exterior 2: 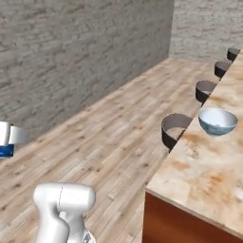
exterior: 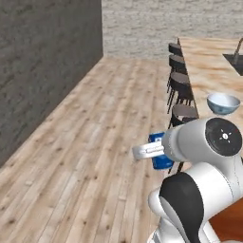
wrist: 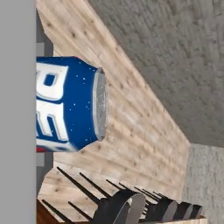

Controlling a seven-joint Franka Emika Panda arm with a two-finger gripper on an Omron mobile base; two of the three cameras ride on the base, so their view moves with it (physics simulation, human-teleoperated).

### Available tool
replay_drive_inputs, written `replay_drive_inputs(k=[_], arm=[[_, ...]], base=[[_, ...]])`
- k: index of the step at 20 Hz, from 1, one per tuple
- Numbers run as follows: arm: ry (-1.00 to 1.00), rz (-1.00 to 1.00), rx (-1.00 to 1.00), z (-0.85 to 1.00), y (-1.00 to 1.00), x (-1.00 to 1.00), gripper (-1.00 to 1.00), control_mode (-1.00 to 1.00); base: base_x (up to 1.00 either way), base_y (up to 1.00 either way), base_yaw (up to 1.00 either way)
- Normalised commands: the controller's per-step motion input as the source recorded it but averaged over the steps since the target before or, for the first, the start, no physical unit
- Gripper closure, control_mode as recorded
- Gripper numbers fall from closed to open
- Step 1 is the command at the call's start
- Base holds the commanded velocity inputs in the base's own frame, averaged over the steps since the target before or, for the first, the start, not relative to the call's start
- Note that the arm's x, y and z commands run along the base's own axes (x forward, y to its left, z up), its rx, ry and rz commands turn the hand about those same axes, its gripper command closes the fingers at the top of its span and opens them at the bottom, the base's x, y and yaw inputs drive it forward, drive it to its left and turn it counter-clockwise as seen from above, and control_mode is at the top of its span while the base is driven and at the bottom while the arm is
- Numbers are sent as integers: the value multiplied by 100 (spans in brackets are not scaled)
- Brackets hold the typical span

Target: Open the fridge, grab two sodas, and place both sodas inside the bowl with ice on the dining counter.

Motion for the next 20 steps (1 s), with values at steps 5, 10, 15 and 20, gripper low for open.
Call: replay_drive_inputs(k=[5,10,15,20], arm=[[0,0,0,0,0,0,100,100],[0,0,0,0,0,0,100,100],[0,0,0,0,0,0,100,100],[0,0,0,0,0,0,100,100]], base=[[88,63,-51],[71,51,-57],[58,41,-62],[58,45,-60]])
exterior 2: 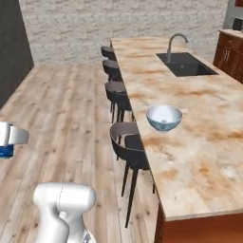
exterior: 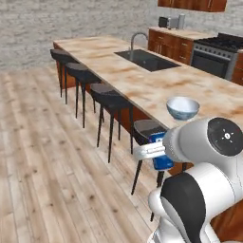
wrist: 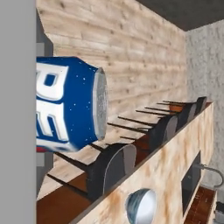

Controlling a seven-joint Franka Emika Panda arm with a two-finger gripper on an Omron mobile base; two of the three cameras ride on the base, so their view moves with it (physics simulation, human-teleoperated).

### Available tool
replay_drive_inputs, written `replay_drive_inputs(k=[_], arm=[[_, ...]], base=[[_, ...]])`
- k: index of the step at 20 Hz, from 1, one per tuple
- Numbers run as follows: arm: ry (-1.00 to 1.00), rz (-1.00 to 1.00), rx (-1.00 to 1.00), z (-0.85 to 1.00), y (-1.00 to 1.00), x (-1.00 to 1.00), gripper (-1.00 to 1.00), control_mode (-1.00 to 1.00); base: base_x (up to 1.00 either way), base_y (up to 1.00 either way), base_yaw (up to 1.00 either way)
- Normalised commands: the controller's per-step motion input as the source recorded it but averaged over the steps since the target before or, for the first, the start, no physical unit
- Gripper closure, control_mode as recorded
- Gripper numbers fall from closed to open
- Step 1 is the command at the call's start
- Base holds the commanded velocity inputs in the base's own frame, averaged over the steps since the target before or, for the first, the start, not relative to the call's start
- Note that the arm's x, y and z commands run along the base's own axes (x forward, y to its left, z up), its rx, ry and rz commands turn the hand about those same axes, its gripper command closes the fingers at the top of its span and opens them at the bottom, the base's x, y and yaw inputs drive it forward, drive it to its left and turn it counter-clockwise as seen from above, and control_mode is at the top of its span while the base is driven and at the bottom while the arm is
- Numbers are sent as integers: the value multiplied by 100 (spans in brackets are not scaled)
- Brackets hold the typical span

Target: Open the fridge, grab two sodas, and place both sodas inside the bowl with ice on the dining counter.

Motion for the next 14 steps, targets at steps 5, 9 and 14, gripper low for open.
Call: replay_drive_inputs(k=[5,9,14], arm=[[0,0,0,0,0,0,100,100],[0,0,0,0,0,0,100,100],[0,0,0,0,0,0,100,100]], base=[[59,43,-61],[59,55,-57],[58,44,-62]])
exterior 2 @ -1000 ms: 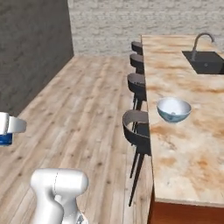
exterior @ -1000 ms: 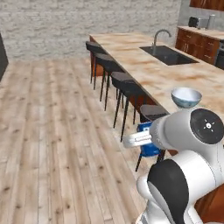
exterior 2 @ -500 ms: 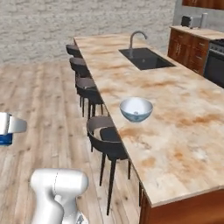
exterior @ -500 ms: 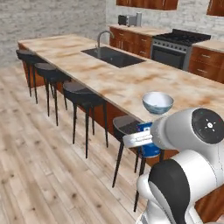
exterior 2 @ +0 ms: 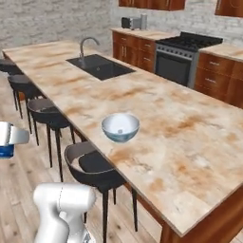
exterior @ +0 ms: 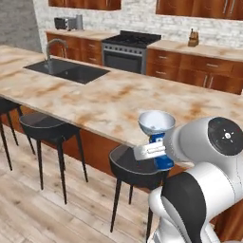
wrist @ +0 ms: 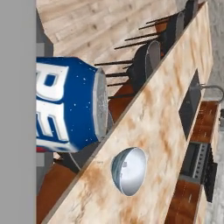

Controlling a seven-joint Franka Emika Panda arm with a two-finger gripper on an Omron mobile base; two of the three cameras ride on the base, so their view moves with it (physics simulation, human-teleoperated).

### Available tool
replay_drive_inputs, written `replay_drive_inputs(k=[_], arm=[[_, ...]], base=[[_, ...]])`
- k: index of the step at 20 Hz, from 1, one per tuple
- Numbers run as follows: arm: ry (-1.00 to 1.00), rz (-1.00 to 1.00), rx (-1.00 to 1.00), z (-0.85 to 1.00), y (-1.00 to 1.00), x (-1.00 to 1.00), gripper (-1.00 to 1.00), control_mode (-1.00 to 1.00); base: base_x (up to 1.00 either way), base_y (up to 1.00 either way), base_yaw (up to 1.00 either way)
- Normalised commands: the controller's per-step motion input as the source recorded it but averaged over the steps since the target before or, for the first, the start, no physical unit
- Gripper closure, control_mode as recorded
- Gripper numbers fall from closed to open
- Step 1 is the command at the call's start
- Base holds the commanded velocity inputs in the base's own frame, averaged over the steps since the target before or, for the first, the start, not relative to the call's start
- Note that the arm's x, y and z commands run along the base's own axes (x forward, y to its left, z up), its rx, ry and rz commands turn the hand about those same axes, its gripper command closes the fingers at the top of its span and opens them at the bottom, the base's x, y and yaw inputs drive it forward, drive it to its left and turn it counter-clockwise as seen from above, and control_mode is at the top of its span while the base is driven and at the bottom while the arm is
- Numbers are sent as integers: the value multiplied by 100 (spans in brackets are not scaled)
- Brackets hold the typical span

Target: Open the fridge, grab two sodas, and place both sodas inside the bowl with ice on the dining counter.

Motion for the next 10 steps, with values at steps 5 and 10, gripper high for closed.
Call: replay_drive_inputs(k=[5,10], arm=[[0,0,0,0,0,0,100,100],[0,0,0,0,0,0,100,100]], base=[[55,42,-62],[56,40,-63]])
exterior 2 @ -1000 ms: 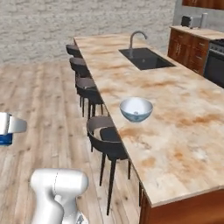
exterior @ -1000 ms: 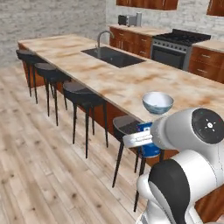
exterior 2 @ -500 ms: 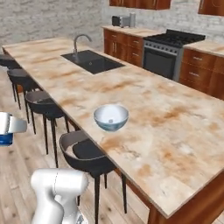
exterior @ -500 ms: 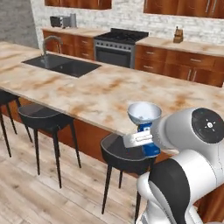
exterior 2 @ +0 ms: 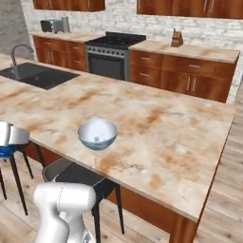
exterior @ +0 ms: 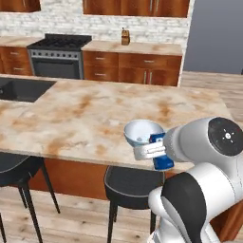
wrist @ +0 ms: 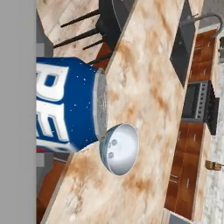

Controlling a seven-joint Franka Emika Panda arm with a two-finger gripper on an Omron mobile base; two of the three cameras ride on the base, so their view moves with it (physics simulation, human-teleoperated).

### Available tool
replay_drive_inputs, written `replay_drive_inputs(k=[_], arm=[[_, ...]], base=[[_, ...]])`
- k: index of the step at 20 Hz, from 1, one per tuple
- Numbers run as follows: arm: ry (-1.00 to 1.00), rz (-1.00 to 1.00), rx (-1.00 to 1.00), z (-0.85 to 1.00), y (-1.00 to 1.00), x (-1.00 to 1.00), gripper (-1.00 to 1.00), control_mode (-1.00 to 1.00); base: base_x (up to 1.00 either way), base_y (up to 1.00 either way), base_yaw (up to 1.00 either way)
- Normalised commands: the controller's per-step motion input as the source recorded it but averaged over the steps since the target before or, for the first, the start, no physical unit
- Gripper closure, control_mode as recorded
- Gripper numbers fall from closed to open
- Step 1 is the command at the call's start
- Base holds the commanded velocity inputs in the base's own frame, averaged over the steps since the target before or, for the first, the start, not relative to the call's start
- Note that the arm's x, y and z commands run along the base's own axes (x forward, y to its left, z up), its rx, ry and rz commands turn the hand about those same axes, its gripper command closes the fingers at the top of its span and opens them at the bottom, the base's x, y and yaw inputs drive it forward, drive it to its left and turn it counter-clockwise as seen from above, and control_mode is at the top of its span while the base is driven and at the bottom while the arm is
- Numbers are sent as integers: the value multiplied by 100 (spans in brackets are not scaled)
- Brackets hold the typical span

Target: Open the fridge, grab two sodas, and place both sodas inside the bowl with ice on the dining counter.

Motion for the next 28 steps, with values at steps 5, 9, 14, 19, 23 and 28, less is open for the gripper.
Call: replay_drive_inputs(k=[5,9,14,19,23,28], arm=[[0,0,0,0,0,0,100,100],[0,0,0,0,0,0,100,100],[5,-24,0,-14,2,60,100,-100],[23,-20,1,-34,-25,97,100,-100],[30,-1,3,-39,-43,75,100,-100],[26,0,0,-32,-4,94,100,-100]], base=[[56,41,-63],[59,41,-63],[30,10,-22],[0,0,0],[0,0,0],[0,0,0]])
